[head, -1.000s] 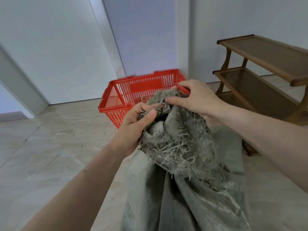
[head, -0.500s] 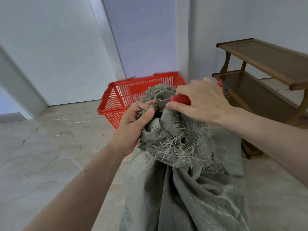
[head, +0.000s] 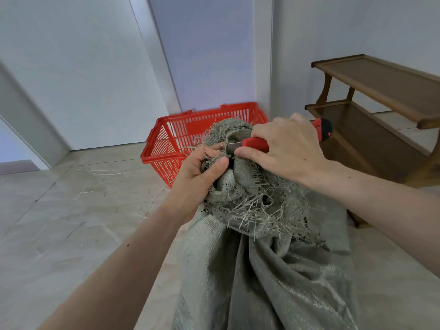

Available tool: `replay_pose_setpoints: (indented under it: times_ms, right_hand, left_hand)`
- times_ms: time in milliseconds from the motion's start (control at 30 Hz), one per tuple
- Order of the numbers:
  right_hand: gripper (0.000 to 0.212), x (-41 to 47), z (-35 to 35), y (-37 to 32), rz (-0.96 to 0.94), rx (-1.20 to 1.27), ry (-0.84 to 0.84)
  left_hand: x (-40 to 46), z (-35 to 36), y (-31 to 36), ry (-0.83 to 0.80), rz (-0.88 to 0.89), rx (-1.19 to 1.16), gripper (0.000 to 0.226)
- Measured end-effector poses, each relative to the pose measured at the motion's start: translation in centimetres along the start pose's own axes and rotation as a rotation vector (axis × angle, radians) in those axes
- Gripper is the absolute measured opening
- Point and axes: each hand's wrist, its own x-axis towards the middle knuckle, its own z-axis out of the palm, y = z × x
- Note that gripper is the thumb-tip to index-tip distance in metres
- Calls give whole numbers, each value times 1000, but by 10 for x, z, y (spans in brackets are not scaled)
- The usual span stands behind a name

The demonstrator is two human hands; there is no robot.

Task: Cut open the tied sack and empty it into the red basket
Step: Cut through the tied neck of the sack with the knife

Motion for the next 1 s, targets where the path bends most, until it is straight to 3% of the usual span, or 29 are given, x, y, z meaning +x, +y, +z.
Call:
replay_pose_setpoints:
  times_ms: [67, 267, 400, 567, 733, 867, 1000]
  right_hand:
    - [58, -2, 2, -4, 15, 41, 4]
    - [54, -4, 0, -11, 98, 180, -85]
    - [43, -5, 0, -13, 135, 303, -166]
    - [29, -4, 3, -17, 161, 394, -203]
    - [33, -7, 3, -16, 221, 352, -172]
    - [40, -10, 4, -19, 280, 345, -167]
    - [40, -4, 12, -27, 366, 403, -172]
  left_hand:
    - [-2, 0, -1, -17, -10, -17, 5]
    - [-3, 3, 3, 12, -60, -89, 34]
    - [-2, 0, 4, -56, -84, -175, 62]
    - [-3, 2, 5, -109, -117, -151, 38]
    - [1, -3, 0, 2, -30, 20, 31]
    - [3, -7, -4, 94, 19, 133, 11]
    - [1, 8, -8, 150, 75, 219, 23]
